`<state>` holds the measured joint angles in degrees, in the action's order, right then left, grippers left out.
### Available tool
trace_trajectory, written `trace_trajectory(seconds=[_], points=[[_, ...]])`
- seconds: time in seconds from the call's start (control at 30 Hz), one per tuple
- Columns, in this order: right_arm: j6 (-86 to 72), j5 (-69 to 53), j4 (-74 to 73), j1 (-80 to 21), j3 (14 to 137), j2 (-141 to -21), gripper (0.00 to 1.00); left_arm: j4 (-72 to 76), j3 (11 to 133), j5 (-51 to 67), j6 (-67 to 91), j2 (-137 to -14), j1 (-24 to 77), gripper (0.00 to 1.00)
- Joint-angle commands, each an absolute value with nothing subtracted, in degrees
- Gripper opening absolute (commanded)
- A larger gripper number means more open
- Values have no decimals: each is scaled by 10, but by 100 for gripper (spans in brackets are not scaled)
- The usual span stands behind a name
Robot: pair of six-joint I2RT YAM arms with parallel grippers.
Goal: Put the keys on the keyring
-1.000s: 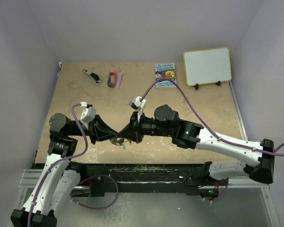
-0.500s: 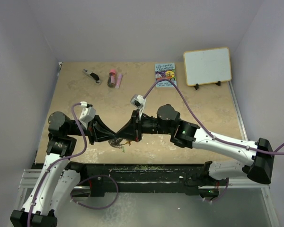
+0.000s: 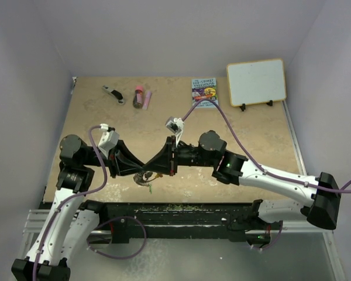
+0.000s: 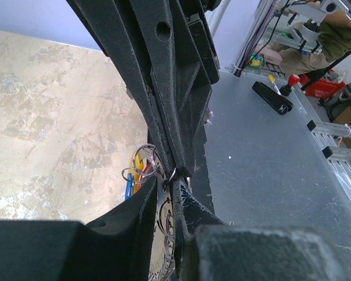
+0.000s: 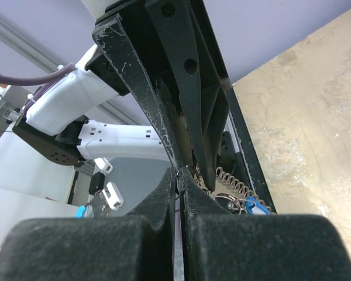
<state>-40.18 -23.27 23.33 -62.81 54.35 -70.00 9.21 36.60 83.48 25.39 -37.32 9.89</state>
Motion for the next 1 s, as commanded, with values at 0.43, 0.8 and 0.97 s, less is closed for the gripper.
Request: trace_trajectory(seconds=[0.43,0.8,0.97], points=[[-439,-167,150,-632,561,-672,0,-66,470,873,101,-397,105,23],[-465,-133,135,-628,562,-642,0,-120,477,877,37,-404,105,24],[-487,-106,130,-624,557,-626,0,-154,484,818,-3,-407,104,24]])
